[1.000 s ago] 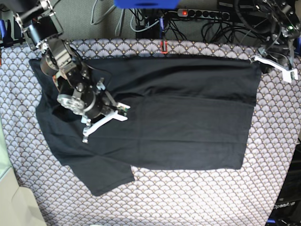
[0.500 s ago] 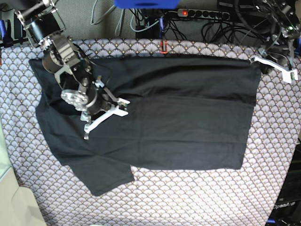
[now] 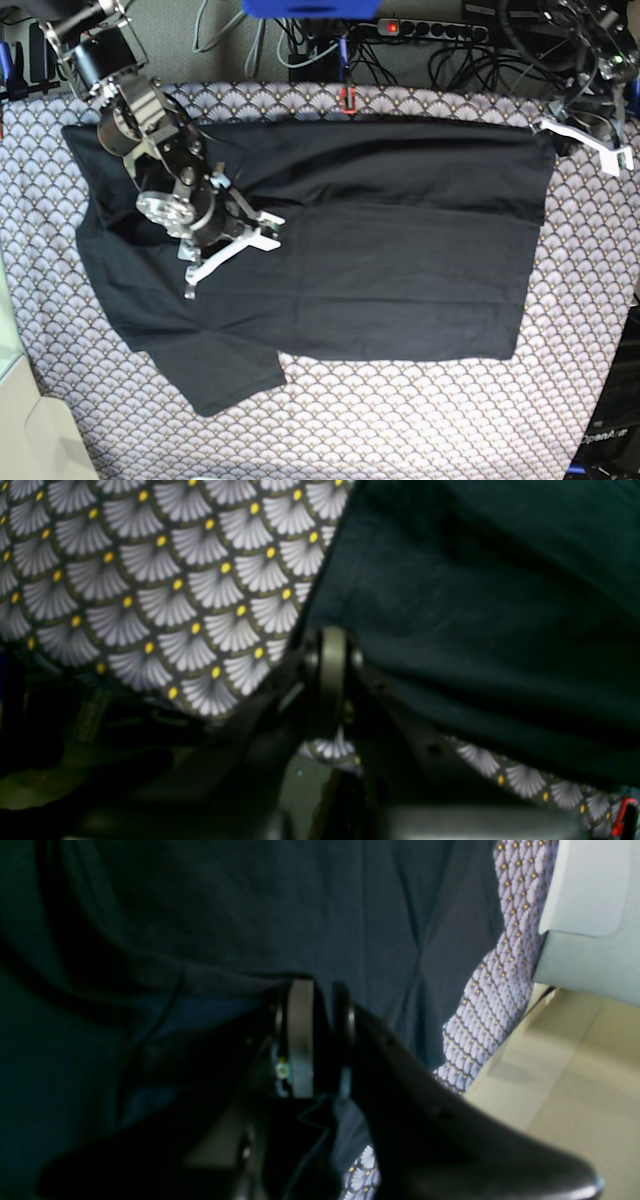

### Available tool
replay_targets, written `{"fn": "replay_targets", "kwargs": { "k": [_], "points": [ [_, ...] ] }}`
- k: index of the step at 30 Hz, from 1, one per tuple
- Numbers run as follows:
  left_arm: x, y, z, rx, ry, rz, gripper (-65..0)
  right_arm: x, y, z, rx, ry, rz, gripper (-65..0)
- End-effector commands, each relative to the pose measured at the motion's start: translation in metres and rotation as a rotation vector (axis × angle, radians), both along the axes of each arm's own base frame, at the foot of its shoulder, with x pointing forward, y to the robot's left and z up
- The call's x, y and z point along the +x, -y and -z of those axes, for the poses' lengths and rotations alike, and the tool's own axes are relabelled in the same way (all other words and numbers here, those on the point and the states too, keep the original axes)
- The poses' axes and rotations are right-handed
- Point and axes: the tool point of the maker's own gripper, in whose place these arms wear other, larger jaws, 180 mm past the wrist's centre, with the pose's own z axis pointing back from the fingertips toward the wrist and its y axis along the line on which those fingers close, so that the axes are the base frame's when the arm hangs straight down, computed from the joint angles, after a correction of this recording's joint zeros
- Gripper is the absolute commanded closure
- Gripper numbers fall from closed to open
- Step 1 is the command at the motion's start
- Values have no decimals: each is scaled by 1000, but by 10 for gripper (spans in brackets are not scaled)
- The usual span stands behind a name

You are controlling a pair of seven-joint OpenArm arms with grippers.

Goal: Fold the T-shirt properly
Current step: 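Lower the right gripper to the shirt's side edge and grasp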

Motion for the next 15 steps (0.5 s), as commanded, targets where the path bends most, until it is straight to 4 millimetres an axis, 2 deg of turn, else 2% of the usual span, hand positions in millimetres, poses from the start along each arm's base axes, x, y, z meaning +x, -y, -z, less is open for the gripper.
{"fn": "replay_targets", "kwargs": {
  "k": [1,4,9,12,15],
  "points": [
    [5,-4,-11,22,36,5,0,10,1,-14,4,45,-1,-108],
    [5,-4,-11,21,36,6,0,10,2,-13,1,43,2,-199],
    [6,-3,-11,19,38,6,0,22,23,-24,15,73,89,-444],
    [6,-3,-11,19,40,5,0,32,34,-40,35,115,134,-502],
    [7,-3,-12,19,42,5,0,41,47,-65,53,184,170,-507]
  ]
}}
